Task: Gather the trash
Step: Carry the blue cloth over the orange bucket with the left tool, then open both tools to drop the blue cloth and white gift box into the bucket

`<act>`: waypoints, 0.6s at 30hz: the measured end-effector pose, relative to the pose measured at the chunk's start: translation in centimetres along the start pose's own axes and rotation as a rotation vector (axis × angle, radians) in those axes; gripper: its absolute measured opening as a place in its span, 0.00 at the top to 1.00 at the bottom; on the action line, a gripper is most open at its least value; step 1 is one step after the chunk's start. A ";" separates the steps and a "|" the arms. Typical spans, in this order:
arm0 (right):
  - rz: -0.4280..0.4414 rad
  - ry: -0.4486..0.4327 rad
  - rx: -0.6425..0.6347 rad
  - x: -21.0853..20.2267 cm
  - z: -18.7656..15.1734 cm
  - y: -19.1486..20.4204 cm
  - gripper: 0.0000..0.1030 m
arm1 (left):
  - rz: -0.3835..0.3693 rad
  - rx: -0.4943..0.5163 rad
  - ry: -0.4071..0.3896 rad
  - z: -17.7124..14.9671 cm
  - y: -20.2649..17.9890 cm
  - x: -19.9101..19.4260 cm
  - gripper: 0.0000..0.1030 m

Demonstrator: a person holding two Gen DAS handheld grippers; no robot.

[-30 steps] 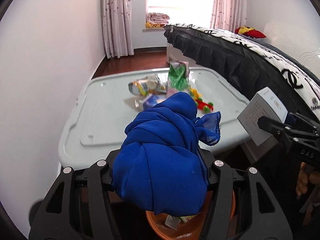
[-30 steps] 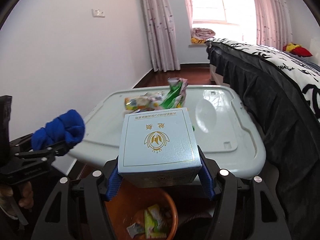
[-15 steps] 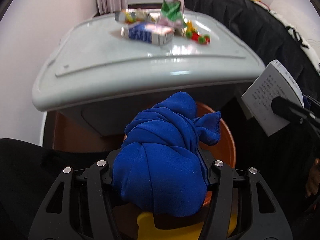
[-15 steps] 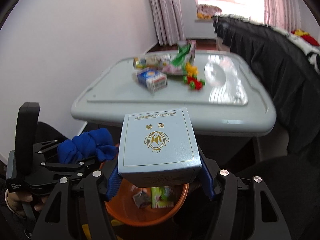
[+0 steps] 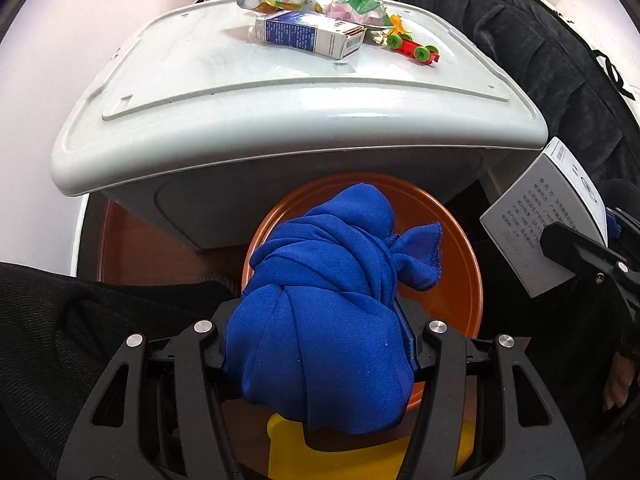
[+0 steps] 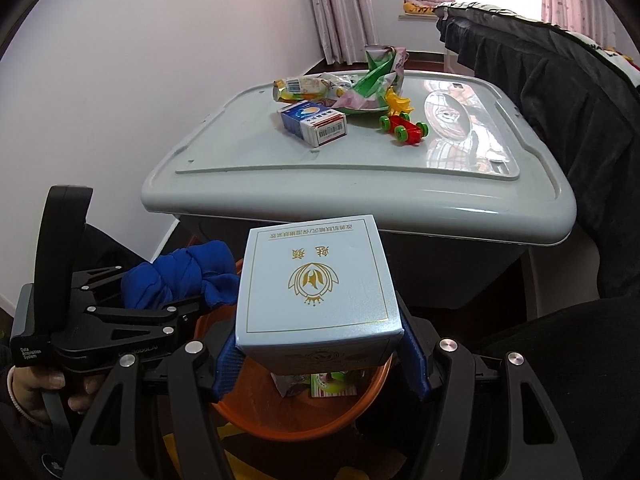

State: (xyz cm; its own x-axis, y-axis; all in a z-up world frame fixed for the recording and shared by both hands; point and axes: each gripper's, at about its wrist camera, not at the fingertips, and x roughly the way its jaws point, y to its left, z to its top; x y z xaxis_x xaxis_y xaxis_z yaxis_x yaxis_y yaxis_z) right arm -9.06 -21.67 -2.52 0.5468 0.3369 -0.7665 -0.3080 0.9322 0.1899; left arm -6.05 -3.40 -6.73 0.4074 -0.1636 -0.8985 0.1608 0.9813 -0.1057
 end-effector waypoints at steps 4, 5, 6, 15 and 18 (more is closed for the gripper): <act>0.002 -0.005 -0.003 -0.3 0.0 0.0 0.38 | 0.002 0.004 -0.012 0.2 -0.1 -0.3 0.46; 0.003 -0.005 -0.003 -0.4 0.0 0.0 0.38 | 0.003 0.006 -0.016 0.2 -0.2 -0.5 0.46; 0.003 -0.006 -0.004 -0.5 0.0 0.0 0.38 | 0.005 0.008 -0.021 0.3 -0.2 -0.6 0.45; -0.002 -0.022 0.000 -0.7 0.2 -0.2 0.14 | 0.071 0.018 -0.052 0.4 -0.3 -1.3 0.10; 0.005 -0.044 0.054 -1.1 0.4 -1.2 0.14 | 0.070 -0.002 -0.040 0.5 0.2 -1.1 0.10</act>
State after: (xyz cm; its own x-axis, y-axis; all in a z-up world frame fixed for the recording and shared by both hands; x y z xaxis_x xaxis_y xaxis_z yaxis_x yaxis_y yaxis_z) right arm -8.94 -23.14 -1.64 0.5792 0.3457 -0.7382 -0.2689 0.9360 0.2273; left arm -6.07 -3.11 -5.53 0.4535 -0.0980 -0.8858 0.1285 0.9907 -0.0438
